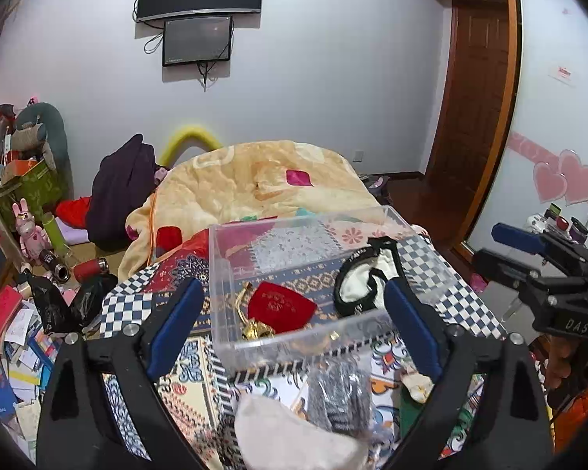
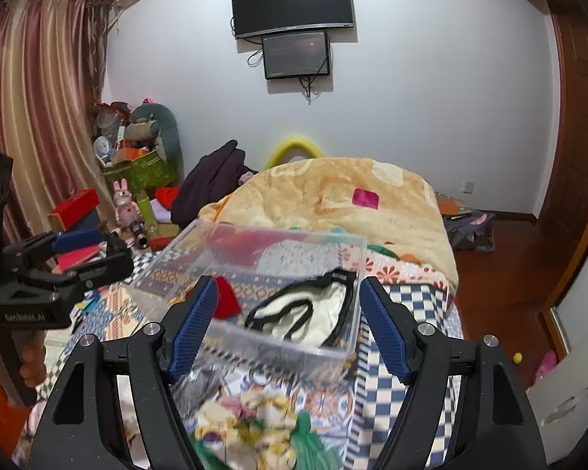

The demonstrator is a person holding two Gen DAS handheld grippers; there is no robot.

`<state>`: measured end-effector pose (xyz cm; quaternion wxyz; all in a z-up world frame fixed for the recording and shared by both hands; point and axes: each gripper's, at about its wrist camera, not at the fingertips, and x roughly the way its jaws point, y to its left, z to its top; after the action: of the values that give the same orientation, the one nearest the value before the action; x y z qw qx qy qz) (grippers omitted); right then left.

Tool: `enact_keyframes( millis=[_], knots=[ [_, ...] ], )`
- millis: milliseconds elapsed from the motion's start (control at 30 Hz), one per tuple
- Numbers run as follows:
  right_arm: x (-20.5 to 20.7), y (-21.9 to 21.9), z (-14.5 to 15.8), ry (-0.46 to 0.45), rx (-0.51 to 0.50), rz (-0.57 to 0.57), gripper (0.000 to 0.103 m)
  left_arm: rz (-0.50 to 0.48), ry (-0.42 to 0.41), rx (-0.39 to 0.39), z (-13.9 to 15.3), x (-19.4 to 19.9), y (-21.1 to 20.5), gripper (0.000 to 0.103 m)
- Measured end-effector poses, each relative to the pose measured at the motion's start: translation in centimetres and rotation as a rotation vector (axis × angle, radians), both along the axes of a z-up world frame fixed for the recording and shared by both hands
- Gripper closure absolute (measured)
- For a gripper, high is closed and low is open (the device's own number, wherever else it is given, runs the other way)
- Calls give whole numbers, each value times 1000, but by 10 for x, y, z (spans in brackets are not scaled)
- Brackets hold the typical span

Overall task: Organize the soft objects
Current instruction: 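Grasp the bagged silver scrubber with the left tool while the right tool grasps the floral scrunchie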

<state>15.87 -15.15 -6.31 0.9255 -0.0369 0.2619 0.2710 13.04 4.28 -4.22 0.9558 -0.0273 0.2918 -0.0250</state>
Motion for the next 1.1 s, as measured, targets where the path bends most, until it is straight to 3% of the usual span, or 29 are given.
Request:
enact_keyframes(
  millis=[333, 667, 833, 967, 1100],
  knots=[
    [-21, -2, -45, 94, -23, 12, 31, -30, 73, 4, -40, -25, -16, 7],
    [-36, -10, -79, 193, -48, 43, 31, -60, 197, -29, -94, -18, -33, 8],
    [-39, -7, -88, 243, -32, 84, 58, -74, 238, -45, -108, -11, -36, 27],
    [-41, -5, -91, 254, -34, 103, 71, -73, 254, -59, -115, -7, -37, 36],
    [-44, -4, -90, 244, -35, 101, 85, -90, 268, -68, -120, -3, -43, 53]
  ],
)
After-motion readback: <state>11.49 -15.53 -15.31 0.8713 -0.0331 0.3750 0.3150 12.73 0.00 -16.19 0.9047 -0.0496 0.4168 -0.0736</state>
